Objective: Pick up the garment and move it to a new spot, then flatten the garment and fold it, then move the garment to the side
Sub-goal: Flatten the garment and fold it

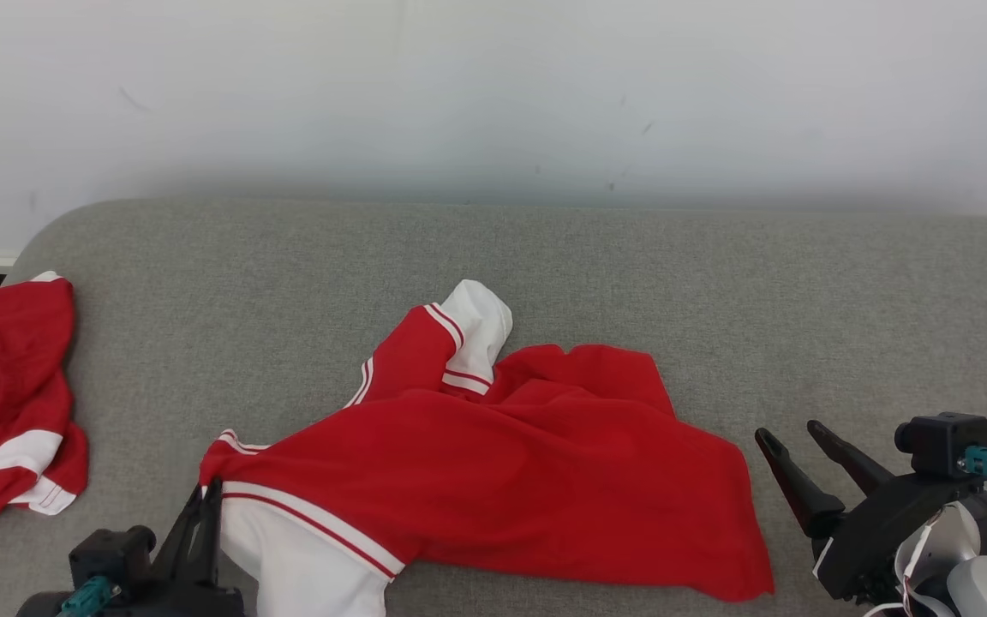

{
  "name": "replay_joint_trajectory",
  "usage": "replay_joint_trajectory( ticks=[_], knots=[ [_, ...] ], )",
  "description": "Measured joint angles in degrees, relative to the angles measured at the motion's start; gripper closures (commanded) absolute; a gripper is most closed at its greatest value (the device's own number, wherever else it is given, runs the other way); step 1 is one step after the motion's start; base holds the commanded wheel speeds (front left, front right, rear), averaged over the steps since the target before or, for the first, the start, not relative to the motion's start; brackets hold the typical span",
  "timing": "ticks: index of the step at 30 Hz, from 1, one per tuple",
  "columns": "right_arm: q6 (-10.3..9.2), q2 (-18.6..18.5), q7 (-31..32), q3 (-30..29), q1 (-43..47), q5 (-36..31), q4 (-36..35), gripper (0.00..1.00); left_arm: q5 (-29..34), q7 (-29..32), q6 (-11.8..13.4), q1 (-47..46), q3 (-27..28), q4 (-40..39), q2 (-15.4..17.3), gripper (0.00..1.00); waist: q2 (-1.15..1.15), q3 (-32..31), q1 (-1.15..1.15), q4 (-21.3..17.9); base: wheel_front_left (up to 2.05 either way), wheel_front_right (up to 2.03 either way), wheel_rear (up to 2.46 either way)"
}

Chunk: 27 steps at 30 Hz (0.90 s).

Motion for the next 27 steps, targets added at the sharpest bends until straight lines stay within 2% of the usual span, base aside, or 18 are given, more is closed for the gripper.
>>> replay_joint_trajectory(
  ticks=[14,20,27],
  knots=[
    [0.00,0.1,-2.1,1.2,-1.4,0.5,1.5,0.00,2.6,5.3,2.8,-0.5,-2.5,-9.3,1.6,1.00,0.00,0.9,0.00,-1.8,0.00,0.00,0.00],
    [0.00,0.1,-2.8,1.6,-2.2,0.5,1.9,0.00,2.9,5.7,1.8,-2.1,-3.0,-5.4,2.8,1.00,0.00,1.5,0.00,-1.9,0.00,0.00,0.00],
    [0.00,0.3,-3.3,2.5,-2.8,0.4,2.6,0.00,1.9,4.1,0.8,-4.6,-4.0,0.0,1.8,1.00,0.00,1.4,0.00,-1.8,0.00,0.00,0.00]
  ],
)
